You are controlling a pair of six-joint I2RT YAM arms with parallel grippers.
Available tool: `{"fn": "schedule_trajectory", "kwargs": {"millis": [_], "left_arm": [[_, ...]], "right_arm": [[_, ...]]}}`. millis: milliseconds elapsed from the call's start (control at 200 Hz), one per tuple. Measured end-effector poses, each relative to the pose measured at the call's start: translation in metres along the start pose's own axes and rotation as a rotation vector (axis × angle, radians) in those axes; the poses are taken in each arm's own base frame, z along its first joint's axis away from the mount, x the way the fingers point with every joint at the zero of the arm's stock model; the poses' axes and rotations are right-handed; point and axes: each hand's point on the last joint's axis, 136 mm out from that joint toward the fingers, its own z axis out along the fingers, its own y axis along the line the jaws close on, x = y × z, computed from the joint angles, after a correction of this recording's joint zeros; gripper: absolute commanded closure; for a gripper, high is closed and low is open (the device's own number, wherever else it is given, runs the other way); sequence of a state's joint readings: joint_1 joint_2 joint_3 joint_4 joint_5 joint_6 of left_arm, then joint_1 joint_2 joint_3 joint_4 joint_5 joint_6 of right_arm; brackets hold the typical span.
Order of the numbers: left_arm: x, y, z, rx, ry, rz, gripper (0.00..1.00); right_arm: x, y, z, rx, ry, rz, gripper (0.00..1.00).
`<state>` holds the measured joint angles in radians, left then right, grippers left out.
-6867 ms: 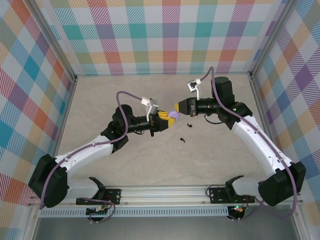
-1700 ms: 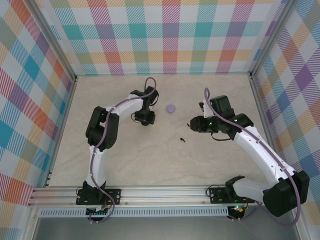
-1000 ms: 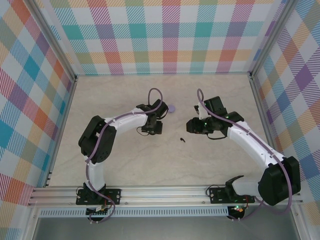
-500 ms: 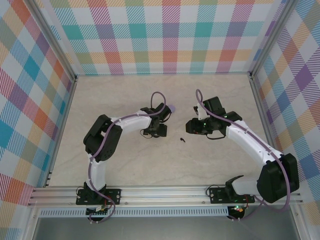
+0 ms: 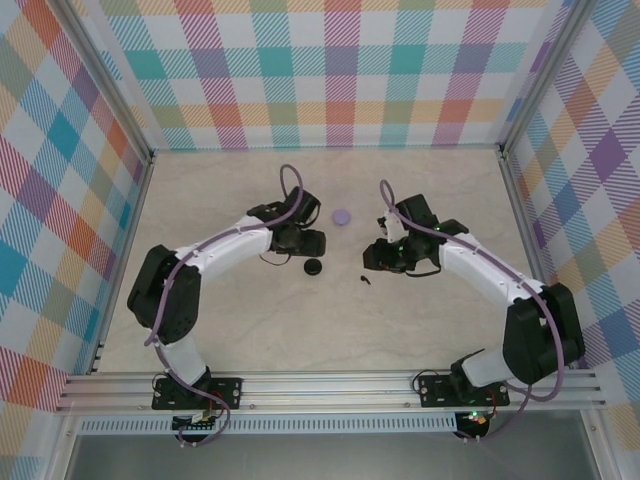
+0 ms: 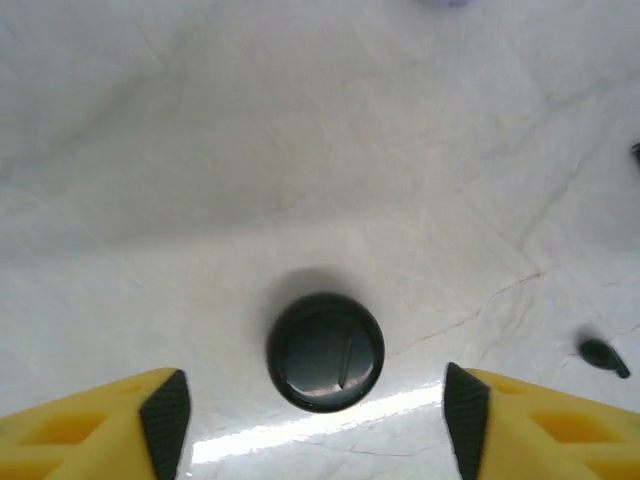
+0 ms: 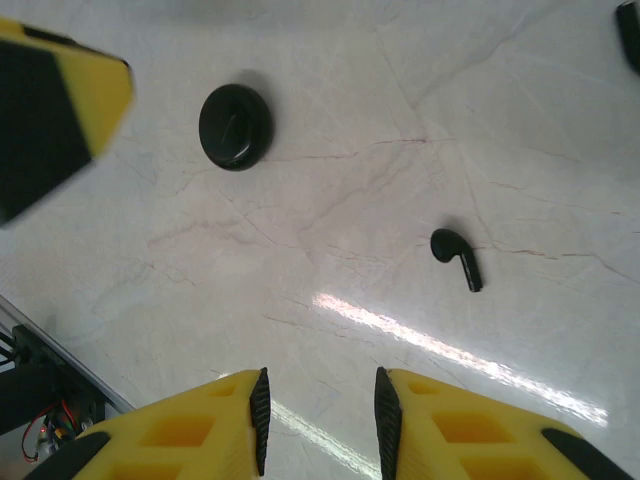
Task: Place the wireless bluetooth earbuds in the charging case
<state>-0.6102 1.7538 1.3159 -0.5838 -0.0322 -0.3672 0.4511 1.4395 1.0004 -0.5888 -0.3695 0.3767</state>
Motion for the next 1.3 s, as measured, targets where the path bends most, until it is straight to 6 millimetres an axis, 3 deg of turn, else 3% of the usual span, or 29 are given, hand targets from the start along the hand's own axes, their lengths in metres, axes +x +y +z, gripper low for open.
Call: {"fn": "schedule_trajectory", "kwargs": {"millis": [145,335,625,840,1300], "left_arm": [[-0.010,0.021,0.009,0.056,0.019,-0.038,0.51],[-0.006,0.039,0.040,0.116,0.101,-0.089,0.58],[0.004,0.032,0.067,0.202,0.183,-0.075,0.63],[0.009,0.027,0.075,0.239,0.206,-0.077,0.66],[0.024,0.032,0.069,0.251,0.195,-0.076,0.70]], "right_arm": [[0.005,0.012,0.032,-0.005,0.083,0.001,0.70],[-0.003,0.035,0.076,-0.019,0.148,-0.002,0.82],[0.003,0.038,0.132,0.007,0.222,0.083,0.92],[0.006,0.035,0.144,0.020,0.235,0.130,0.95],[-0.017,0.033,0.151,0.069,0.170,0.145,0.96]]}}
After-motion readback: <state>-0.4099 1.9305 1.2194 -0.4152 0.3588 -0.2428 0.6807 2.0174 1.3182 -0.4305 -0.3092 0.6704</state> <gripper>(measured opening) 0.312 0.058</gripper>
